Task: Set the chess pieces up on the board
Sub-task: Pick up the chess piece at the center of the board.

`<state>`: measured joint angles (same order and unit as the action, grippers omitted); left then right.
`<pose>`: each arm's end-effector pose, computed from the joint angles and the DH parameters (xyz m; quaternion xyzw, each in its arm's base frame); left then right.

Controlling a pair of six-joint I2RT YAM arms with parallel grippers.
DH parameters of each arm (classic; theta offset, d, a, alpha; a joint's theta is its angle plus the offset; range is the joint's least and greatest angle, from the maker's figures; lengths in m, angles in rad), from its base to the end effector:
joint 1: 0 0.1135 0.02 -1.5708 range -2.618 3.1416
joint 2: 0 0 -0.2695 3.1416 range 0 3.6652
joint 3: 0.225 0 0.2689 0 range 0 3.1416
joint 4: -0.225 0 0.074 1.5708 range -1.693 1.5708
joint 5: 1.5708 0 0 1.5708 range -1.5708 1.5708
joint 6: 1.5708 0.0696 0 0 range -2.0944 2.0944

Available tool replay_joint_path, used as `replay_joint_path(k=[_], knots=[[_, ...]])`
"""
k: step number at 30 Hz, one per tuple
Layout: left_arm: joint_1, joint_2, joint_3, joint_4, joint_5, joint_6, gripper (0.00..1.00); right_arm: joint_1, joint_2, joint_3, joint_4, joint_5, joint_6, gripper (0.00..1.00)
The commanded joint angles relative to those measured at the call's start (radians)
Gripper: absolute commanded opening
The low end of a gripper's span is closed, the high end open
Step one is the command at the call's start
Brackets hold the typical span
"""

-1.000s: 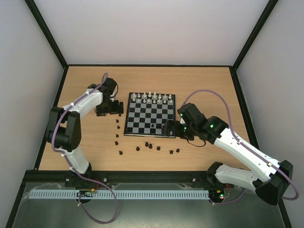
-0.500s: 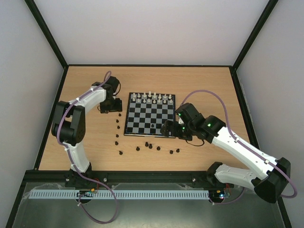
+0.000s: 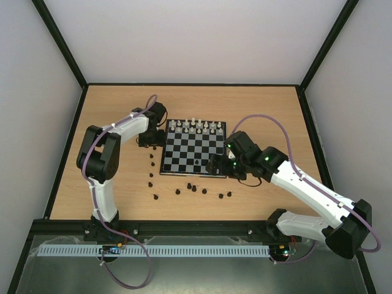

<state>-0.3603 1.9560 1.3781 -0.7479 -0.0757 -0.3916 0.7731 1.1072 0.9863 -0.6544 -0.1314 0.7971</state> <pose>0.3840 -0.1391 0.1312 -0.0201 0.9916 -0.0099 0.1274 0.1862 0.1944 0.2824 -0.0144 0.9202 0.3160 0.2306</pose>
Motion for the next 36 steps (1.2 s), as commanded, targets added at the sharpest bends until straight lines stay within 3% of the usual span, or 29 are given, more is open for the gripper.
replay_joint_path(k=[1, 13, 24, 36], knots=[[0.003, 0.017, 0.021, -0.014, -0.032, 0.000, 0.64, 0.005, -0.007, -0.026, 0.002, -0.013, 0.014, 0.93], [-0.002, 0.022, 0.001, -0.018, -0.016, 0.001, 0.38, 0.006, -0.001, -0.059, 0.009, -0.012, 0.002, 0.93], [-0.011, 0.018, -0.013, -0.019, -0.012, 0.000, 0.34, 0.005, 0.025, -0.078, 0.028, -0.022, -0.005, 0.93], [-0.014, 0.020, -0.021, -0.017, -0.011, 0.004, 0.17, 0.005, 0.058, -0.075, 0.039, -0.032, -0.016, 0.93]])
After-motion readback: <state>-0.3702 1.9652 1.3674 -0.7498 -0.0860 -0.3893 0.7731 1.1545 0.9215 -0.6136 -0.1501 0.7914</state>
